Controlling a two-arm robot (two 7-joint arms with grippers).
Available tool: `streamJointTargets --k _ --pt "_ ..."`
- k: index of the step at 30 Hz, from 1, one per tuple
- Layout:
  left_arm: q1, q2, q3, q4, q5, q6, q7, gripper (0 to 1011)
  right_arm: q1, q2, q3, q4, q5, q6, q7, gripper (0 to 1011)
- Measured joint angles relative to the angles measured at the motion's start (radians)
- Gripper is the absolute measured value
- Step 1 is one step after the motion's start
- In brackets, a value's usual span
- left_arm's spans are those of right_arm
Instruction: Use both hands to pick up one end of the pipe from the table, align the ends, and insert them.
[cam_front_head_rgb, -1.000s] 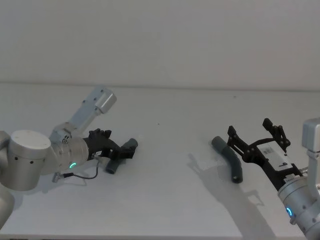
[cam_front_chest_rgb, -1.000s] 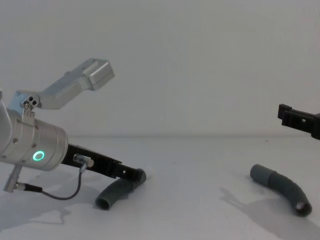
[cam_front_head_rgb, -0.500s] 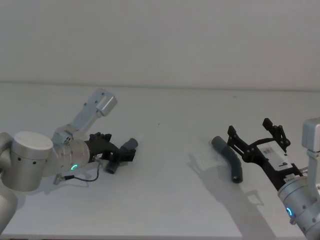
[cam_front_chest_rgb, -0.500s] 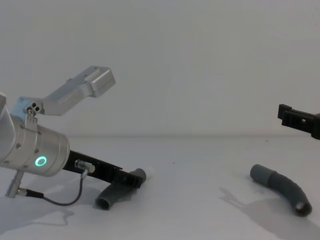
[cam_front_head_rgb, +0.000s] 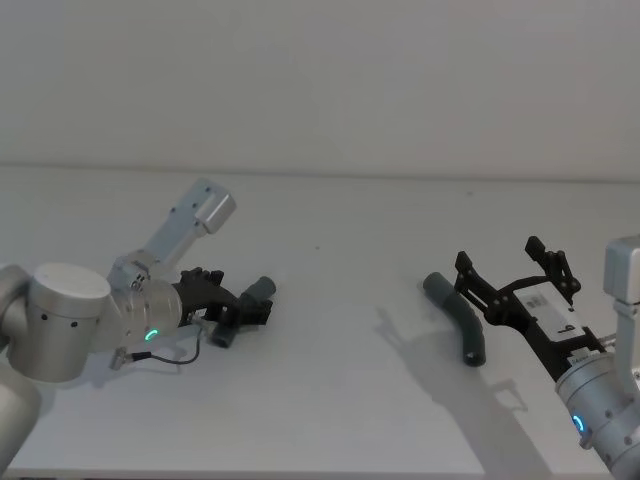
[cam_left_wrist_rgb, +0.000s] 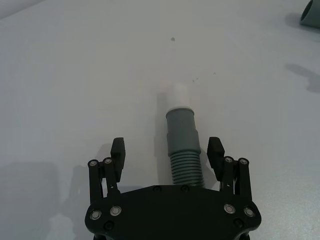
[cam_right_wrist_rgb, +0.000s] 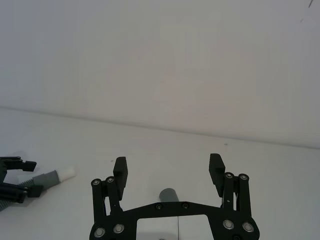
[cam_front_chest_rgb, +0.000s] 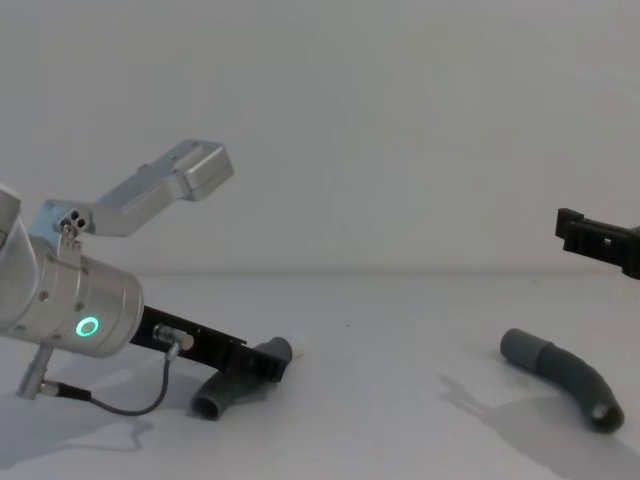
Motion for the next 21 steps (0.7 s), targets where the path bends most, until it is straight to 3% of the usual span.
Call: streamJointTargets --k 5,10,21 --pt "-0.001 -0.003 0.0 0.005 0.002 0.001 -0.001 988 0.0 0.0 0.0 0.0 0.0 0.0 0.0 1001" --pt "-0.002 -0.004 0.0 0.007 0.003 0.002 -0.001 886 0.0 0.0 0.0 0.0 0.0 0.0 0.0 1001" --pt "-0.003 -0.006 0.0 0.011 0.004 0.003 -0.001 555 0.0 0.0 0.0 0.0 0.0 0.0 0.0 1001"
